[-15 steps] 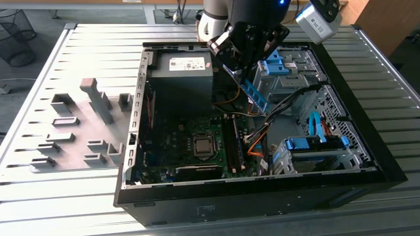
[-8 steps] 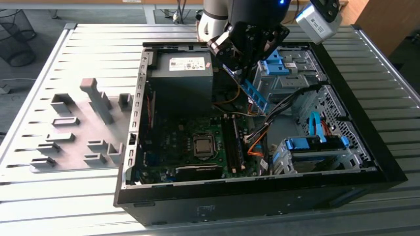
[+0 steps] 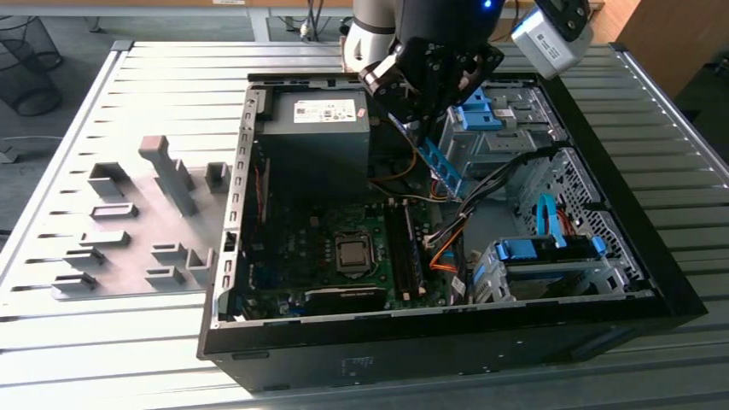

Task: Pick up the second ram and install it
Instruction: 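Insert the second ram into the second slot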

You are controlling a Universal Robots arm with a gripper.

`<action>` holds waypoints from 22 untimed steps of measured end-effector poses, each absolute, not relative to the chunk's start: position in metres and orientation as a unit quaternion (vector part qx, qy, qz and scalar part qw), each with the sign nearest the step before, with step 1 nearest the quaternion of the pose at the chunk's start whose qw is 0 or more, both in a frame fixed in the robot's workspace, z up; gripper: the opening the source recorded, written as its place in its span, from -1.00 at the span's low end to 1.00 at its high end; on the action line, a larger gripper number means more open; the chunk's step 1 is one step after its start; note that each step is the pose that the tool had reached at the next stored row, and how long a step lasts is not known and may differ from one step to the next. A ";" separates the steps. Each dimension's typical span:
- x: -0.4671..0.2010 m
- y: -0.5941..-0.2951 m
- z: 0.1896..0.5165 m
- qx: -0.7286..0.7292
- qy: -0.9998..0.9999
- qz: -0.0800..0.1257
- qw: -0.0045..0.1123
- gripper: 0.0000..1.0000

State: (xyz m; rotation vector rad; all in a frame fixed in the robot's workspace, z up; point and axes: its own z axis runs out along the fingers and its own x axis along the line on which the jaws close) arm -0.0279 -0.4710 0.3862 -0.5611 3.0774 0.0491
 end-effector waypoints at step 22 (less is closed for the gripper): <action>-0.028 -0.471 0.385 -0.129 0.991 0.015 0.007 -0.73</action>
